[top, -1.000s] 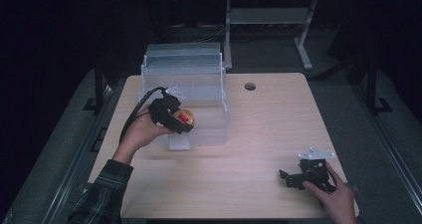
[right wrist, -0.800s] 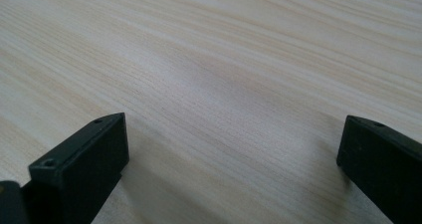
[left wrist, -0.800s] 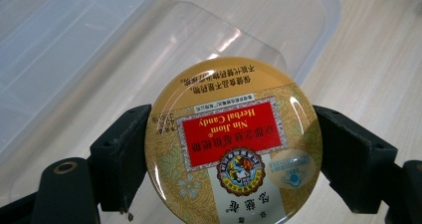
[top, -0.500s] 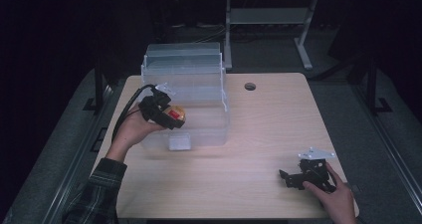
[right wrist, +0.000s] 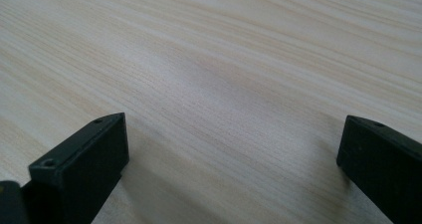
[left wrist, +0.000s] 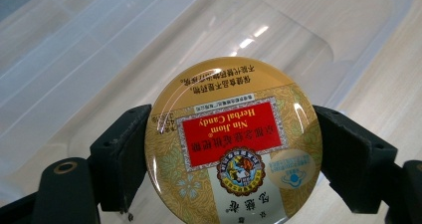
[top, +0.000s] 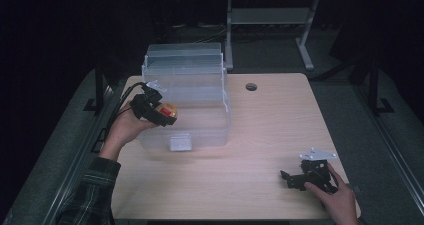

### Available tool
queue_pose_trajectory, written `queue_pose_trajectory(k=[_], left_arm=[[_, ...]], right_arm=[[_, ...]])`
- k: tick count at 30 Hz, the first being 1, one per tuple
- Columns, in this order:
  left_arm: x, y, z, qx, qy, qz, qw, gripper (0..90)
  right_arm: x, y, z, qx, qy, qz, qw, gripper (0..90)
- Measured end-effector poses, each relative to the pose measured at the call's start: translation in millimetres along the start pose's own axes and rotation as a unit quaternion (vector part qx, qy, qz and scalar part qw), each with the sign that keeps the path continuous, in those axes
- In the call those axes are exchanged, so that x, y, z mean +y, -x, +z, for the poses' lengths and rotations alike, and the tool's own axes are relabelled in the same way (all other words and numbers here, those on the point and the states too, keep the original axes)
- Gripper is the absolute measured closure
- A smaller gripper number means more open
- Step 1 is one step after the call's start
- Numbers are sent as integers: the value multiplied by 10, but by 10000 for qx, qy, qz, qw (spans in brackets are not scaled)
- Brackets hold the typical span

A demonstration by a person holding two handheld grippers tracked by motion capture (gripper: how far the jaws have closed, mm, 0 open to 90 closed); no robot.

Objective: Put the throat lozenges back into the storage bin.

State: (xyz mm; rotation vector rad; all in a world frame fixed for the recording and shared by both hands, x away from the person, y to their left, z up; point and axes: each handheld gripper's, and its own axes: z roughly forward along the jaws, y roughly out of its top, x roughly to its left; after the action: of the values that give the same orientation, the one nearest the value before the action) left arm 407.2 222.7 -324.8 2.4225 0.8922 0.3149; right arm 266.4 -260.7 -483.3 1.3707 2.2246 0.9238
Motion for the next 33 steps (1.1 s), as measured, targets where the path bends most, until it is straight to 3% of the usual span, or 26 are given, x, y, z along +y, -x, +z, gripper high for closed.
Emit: queue_pose_trajectory(k=[33], left_arm=[[-365,-382,-60,321,-187,-524,9979,197]], right_arm=[[0,0,1,-1,2,1,10000,0]])
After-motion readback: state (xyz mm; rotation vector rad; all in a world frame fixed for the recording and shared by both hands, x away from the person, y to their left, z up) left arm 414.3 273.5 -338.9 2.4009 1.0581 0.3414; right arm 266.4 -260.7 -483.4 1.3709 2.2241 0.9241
